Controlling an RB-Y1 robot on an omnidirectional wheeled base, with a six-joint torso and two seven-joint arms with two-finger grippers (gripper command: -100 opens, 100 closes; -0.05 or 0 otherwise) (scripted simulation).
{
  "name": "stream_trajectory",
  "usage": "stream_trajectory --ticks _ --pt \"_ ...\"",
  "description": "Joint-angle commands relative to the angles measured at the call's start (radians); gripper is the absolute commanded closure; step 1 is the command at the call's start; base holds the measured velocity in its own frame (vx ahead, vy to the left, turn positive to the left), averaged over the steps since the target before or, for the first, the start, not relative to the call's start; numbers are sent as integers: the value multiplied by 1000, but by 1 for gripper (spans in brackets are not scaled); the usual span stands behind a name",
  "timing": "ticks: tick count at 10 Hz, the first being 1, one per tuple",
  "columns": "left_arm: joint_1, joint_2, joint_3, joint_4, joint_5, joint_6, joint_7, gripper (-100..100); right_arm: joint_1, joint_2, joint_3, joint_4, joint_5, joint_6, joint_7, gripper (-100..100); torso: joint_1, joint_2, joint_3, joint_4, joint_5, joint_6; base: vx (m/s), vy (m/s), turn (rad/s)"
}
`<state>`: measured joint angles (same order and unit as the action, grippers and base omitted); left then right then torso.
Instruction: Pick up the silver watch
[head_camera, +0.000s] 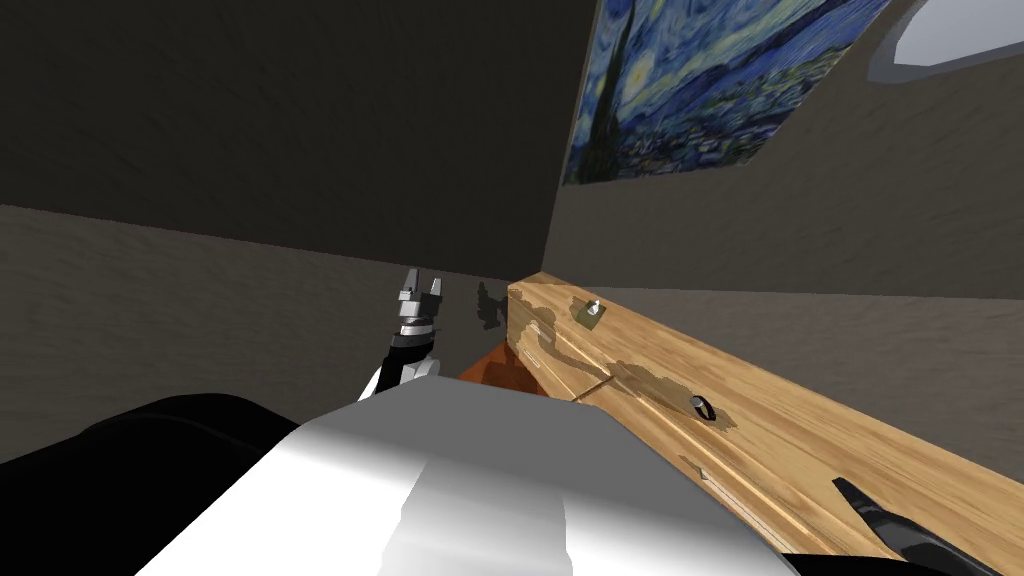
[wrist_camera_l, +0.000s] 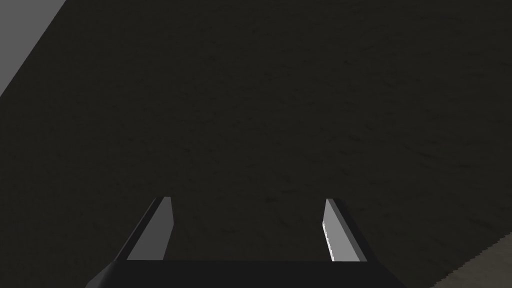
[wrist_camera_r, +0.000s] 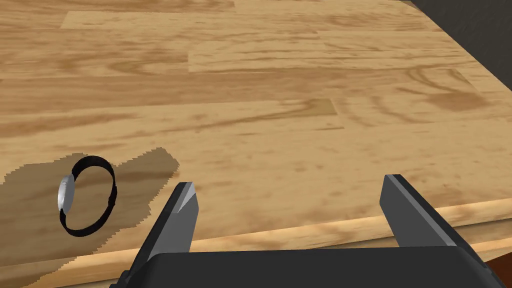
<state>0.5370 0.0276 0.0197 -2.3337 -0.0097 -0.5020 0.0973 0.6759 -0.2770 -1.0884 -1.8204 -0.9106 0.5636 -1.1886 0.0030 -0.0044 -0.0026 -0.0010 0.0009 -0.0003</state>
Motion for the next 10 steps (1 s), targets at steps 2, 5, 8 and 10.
stream_trajectory --ticks 2,5,8,10 --pt "0 0 0 0 0 0 0 0 22 -11 -19 25 -39 71 -56 -100 0 0 0 0 0 0 86 49 61" --pt "0 0 0 0 0 0 0 0 53 -25 -31 56 -84 145 -117 -100 -2 0 0 0 0 0 106 18 105" --pt "0 0 0 0 0 0 0 0 84 -40 -34 84 -119 220 -168 -100 -1 0 0 0 0 0 97 34 68" --pt "0 0 0 0 0 0 0 0 98 -48 -33 96 -133 263 -190 -100 -2 0 0 0 0 1 76 6 47"
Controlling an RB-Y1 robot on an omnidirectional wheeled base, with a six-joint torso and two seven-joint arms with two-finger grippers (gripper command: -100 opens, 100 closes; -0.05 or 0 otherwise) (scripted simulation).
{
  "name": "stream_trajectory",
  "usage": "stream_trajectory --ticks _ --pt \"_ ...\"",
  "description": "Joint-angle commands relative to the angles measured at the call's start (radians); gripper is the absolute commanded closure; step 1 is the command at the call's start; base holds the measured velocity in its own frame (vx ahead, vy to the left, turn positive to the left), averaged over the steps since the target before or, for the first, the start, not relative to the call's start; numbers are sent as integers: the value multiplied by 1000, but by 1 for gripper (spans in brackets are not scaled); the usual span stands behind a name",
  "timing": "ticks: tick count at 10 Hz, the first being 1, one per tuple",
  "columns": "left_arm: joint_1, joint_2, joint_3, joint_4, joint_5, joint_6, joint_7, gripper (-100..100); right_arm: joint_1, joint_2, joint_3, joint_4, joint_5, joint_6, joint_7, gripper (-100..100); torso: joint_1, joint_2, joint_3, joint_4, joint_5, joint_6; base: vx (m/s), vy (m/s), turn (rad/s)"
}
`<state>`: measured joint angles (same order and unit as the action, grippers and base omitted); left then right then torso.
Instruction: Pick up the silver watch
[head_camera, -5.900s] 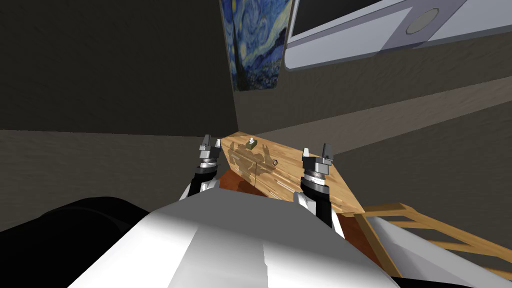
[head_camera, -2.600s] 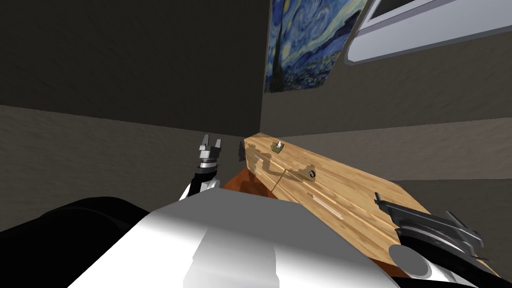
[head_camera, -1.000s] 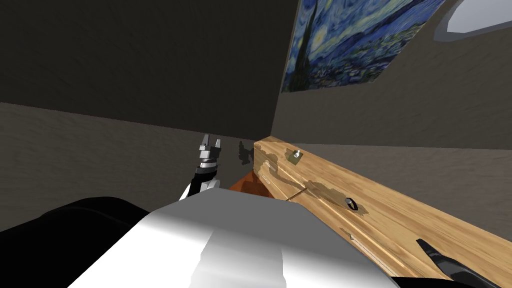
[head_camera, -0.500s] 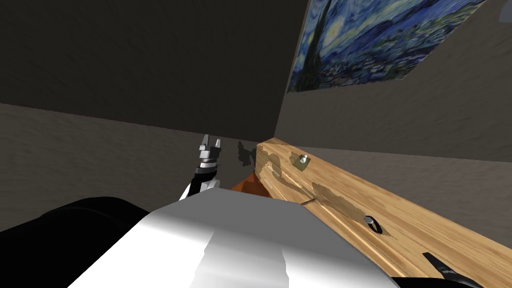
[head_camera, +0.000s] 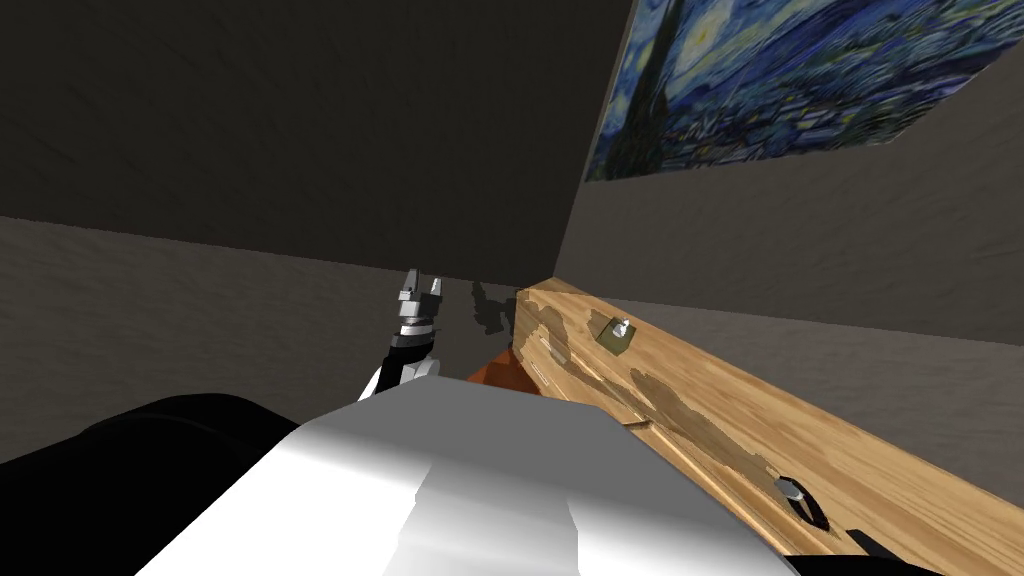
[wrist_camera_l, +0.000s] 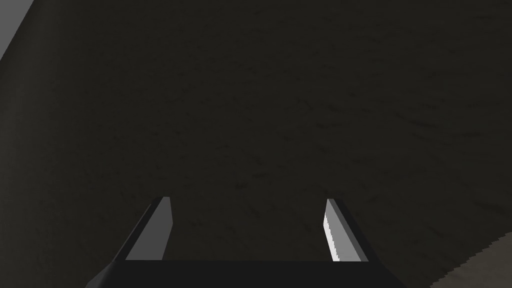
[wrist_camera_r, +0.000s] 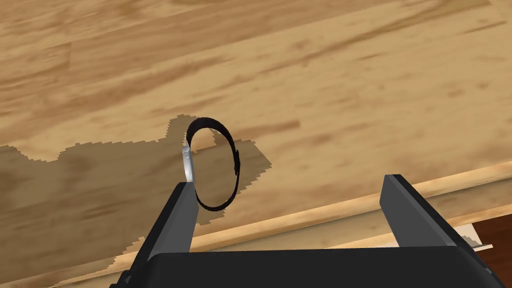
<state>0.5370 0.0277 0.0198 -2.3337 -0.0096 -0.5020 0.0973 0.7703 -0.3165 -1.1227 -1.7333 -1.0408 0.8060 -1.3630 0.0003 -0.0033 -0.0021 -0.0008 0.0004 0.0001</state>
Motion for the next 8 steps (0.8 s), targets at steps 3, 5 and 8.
stream_trajectory --ticks 3,5,8 --pt "0 0 0 0 0 0 0 0 41 -37 9 41 -35 99 -67 -100 0 -2 -1 0 0 0 106 5 81" --pt "0 0 0 0 0 0 0 0 59 -58 16 57 -48 136 -91 -100 -1 -1 -1 0 0 0 79 -20 45" --pt "0 0 0 0 0 0 0 0 70 -73 22 70 -55 154 -100 -100 0 3 1 1 0 0 31 -5 26"
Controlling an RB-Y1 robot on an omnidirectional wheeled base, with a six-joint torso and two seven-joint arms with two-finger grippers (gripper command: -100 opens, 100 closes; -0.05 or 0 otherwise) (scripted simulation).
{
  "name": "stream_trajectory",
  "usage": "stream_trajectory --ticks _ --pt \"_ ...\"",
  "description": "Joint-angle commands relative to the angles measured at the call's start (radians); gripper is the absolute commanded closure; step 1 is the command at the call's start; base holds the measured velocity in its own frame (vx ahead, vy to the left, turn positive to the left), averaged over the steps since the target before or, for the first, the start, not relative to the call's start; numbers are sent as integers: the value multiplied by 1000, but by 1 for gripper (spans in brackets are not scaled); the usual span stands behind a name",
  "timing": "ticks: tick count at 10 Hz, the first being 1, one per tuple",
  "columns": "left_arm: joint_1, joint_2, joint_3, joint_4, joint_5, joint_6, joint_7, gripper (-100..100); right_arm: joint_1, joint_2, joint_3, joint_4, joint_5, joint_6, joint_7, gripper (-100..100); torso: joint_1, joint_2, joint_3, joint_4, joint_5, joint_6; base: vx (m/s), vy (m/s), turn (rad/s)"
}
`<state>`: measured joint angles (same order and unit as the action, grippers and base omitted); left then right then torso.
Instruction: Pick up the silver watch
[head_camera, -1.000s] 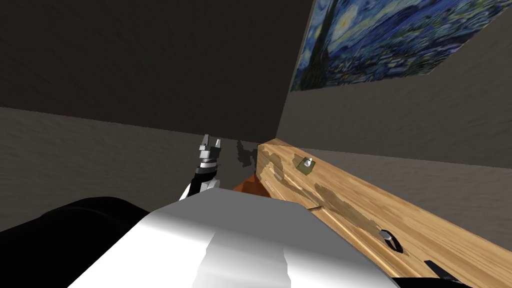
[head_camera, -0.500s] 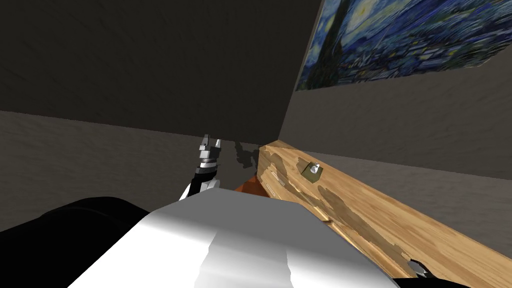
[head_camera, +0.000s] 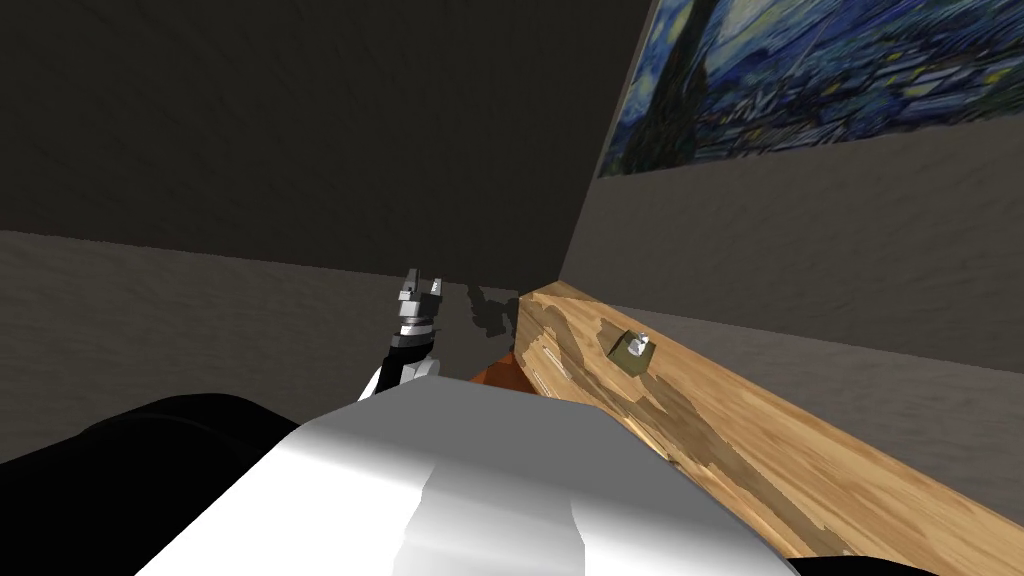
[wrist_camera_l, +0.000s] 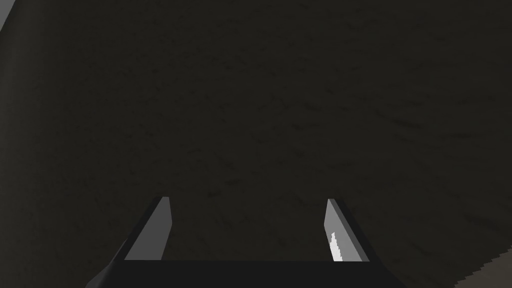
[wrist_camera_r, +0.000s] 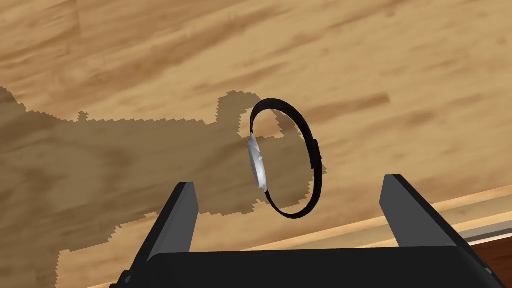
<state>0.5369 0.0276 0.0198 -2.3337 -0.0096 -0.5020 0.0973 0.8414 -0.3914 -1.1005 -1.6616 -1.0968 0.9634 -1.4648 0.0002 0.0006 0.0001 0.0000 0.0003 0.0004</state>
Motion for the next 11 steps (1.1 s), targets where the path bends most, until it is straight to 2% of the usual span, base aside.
stream_trajectory --ticks 1,2,5,10,11 --pt "0 0 0 0 0 0 0 0 0 0 0 0 0 0 0 0 0 0 0 0 0 0 0 0 0" --pt "0 0 0 0 0 0 0 0 -18 -13 -5 39 29 -11 -28 -100 0 1 1 0 0 0 -85 36 362" --pt "0 0 0 0 0 0 0 0 -44 -32 -11 97 73 -27 -70 -100 1 10 6 2 0 0 -138 25 210" --pt "0 0 0 0 0 0 0 0 -88 -63 -23 194 145 -54 -140 -100 2 8 5 2 1 0 -103 44 224" --pt "0 0 0 0 0 0 0 0 -79 -56 -23 171 137 -46 -134 -100 2 8 5 2 0 0 -46 14 34"
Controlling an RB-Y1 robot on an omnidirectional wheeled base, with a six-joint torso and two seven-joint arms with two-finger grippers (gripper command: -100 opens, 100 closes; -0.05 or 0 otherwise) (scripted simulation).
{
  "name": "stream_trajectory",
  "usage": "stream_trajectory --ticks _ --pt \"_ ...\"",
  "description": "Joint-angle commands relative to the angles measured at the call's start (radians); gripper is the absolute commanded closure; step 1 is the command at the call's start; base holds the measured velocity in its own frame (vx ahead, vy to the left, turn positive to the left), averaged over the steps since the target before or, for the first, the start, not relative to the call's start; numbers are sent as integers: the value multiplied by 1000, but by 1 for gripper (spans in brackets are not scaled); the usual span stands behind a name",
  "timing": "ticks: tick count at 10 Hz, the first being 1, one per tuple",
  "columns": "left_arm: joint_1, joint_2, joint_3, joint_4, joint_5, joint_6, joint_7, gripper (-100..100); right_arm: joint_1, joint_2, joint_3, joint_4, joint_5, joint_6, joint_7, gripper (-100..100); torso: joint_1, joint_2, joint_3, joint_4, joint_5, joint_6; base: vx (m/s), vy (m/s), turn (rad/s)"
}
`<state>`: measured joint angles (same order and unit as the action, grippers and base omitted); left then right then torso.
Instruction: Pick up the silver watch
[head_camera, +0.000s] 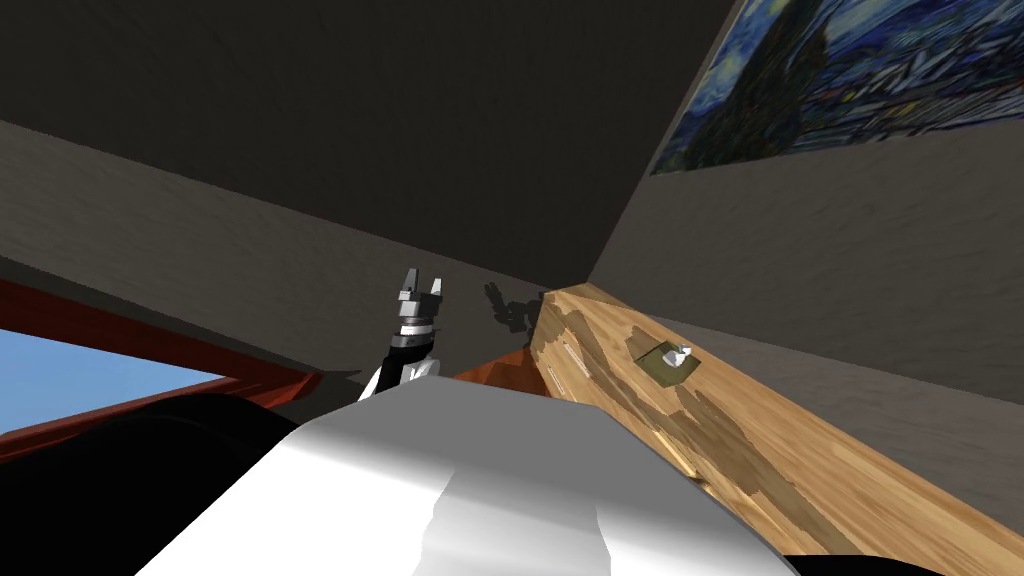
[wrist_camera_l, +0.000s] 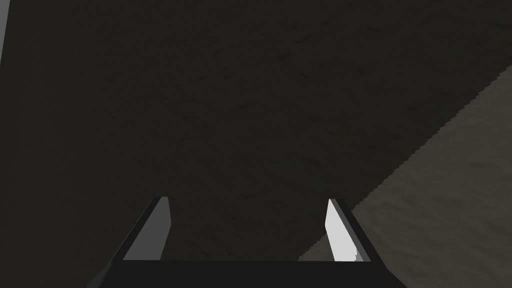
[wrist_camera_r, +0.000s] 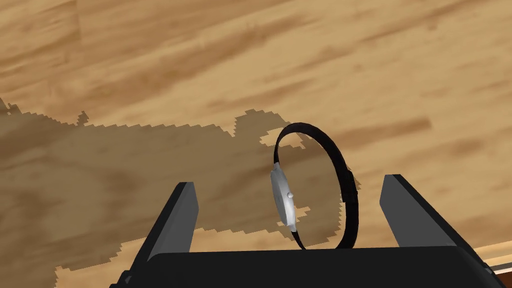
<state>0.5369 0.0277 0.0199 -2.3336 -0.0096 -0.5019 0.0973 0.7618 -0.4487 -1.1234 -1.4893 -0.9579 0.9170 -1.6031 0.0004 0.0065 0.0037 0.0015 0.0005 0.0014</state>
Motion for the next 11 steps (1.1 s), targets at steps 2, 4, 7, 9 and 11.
stream_trajectory --ticks 2,4,7,9,11 --pt "0 0 0 0 0 0 0 0 1 0 0 0 0 0 0 100 -1 -2 -1 0 0 -1 -7 2 -6" --pt "0 0 0 0 0 0 0 0 -1 -1 0 -2 -1 0 1 100 -4 -4 -2 -1 -2 2 1 0 4" --pt "0 0 0 0 0 0 0 0 9 7 5 -17 -23 3 27 100 -5 -4 -3 -1 -4 0 21 -10 -86" --pt "0 0 0 0 0 0 0 0 27 19 9 -56 -52 14 55 100 -8 -9 -6 -3 -5 3 132 -59 -307" --pt "0 0 0 0 0 0 0 0 44 32 14 -95 -81 25 83 100 -8 -13 -8 -3 -5 0 125 -37 -184"
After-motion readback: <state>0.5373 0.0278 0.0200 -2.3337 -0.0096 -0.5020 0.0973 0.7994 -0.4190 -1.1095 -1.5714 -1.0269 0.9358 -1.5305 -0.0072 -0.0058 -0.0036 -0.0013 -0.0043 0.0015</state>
